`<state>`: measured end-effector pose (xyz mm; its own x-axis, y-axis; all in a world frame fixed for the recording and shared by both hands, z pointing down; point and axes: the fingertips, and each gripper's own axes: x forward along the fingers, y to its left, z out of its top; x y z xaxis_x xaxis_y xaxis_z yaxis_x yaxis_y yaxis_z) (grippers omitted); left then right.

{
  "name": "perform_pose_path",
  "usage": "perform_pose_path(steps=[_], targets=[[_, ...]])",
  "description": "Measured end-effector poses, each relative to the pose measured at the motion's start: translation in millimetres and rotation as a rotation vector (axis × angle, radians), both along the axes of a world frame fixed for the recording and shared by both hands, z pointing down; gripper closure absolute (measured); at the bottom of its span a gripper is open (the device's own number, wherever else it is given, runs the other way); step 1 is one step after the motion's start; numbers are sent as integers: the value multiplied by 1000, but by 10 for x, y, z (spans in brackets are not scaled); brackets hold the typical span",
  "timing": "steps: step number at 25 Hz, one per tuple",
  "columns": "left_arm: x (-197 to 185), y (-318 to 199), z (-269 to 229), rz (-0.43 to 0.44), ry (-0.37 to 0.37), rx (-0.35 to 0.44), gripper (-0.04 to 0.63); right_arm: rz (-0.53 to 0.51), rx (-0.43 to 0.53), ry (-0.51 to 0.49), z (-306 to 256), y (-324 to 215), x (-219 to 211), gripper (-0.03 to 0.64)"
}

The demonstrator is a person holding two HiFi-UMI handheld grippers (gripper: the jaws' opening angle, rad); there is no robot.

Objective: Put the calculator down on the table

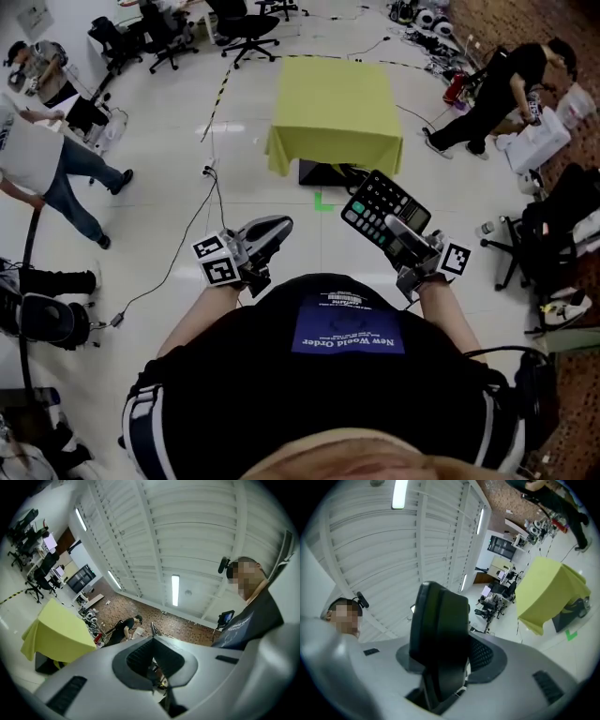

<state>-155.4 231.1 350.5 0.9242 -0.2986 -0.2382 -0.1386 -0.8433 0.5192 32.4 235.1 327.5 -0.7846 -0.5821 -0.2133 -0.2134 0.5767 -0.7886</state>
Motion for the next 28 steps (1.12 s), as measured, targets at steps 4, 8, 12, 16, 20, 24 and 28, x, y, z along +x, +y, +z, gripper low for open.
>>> perform_pose_path(steps=[4,8,12,16,20,24,28], targets=[[-125,-450,104,6,-10,-28,589,7,-20,8,84,-366,-192,442],[-72,-825,243,5,-14,-58,588,1,-52,15,165,-793,-154,442],[242,-1332,304,-48,-39,-100,589,-28,-75,-9,238,-1391,247,442],[521,-1559,307,-105,-56,-58,589,-91,-43,-8,349,-1743,498,442],[798,-1672,271,-171,-41,-28,589,-161,-23,13,391,-2013,745,442],[1312,-2203,84,-240,-42,-48,589,-235,-14,6,191,-2664,1232,442],[1563,-2458,61,-258,-57,-55,588,-262,-22,-5,218,-3040,1431,442]])
